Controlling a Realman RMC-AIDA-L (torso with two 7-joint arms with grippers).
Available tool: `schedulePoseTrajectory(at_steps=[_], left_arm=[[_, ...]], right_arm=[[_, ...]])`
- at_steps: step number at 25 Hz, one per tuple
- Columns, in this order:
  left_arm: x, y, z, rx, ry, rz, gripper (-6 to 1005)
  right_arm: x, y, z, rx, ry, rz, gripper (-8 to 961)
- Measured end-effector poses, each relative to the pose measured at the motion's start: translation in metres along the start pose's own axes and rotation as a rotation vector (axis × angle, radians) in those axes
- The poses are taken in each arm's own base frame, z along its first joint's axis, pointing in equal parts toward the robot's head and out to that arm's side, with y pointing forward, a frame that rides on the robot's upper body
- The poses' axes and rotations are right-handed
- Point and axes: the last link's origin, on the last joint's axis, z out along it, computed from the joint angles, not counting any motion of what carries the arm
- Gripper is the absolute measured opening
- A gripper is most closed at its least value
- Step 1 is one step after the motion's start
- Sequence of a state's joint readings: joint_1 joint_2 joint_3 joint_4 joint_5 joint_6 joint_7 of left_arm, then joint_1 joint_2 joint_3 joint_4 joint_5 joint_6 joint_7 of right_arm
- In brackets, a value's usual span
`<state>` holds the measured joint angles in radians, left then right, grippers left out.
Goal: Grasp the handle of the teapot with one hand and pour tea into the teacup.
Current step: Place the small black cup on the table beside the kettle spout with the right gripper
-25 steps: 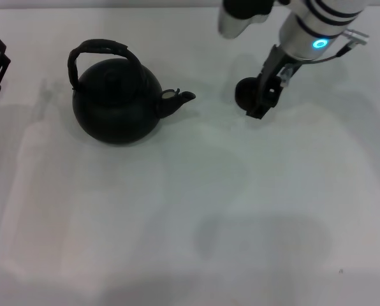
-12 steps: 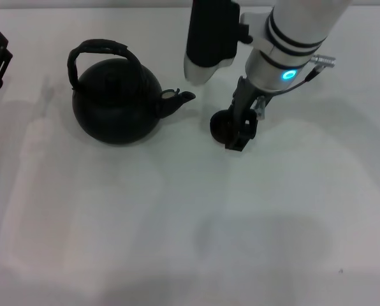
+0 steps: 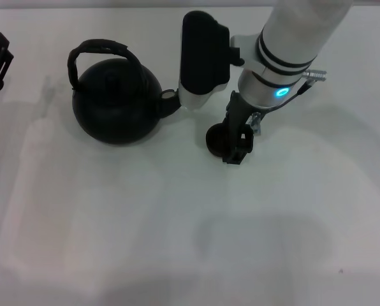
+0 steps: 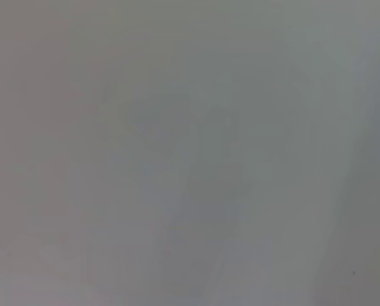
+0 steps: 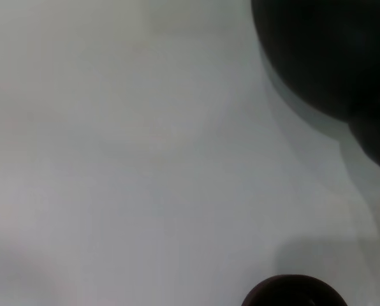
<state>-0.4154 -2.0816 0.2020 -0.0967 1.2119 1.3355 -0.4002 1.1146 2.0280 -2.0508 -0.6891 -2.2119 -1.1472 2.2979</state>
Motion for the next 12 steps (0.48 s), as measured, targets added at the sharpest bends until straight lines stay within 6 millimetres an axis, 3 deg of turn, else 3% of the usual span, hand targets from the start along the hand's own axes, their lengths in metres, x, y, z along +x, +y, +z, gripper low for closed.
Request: schedulePoseTrajectory(at_steps=[12], left_arm=[[-0.0003, 0.0007, -0.001, -0.002, 0.001, -0.001, 831]], right_arm=[[-0.0014, 0.0033, 0.0021, -0.002, -0.004, -0.013, 786]])
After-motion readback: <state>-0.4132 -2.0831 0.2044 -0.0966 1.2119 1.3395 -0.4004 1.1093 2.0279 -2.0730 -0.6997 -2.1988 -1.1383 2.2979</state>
